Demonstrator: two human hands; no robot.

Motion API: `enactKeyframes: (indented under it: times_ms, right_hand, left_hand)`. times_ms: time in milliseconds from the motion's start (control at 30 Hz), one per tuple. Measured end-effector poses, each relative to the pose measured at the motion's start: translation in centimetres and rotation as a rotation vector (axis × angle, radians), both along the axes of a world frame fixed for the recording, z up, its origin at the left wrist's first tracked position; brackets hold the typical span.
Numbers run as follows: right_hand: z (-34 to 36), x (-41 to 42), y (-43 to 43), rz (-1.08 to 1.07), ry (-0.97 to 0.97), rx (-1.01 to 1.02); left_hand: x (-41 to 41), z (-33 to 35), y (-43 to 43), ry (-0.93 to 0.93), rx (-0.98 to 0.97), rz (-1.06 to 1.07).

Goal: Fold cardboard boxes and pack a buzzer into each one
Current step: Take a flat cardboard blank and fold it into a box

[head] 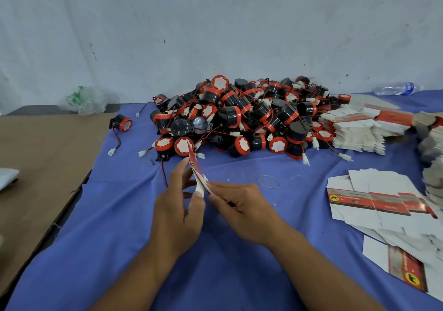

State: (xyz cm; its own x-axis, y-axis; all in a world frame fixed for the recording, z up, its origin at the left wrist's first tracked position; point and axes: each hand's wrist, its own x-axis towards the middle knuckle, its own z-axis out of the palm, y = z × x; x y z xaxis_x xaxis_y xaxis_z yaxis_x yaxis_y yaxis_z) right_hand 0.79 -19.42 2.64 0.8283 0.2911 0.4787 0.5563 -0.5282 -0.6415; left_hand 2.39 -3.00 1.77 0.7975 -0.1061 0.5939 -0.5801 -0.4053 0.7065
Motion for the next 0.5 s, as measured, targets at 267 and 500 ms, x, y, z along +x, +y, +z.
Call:
enactKeyframes:
  times_ms: [267, 500]
  right_hand:
    - [-0.3, -0.1, 1.0, -0.055, -0.104, -0.018]
    - [0.5, 0.6, -0.7, -0.474, -0.514, -0.017]
  left_hand:
    - [0.4, -0.3, 0.0, 0.121, -0.032, 0.138]
    - [0.5, -0.3, -0.3, 0.216, 0.054, 0.067]
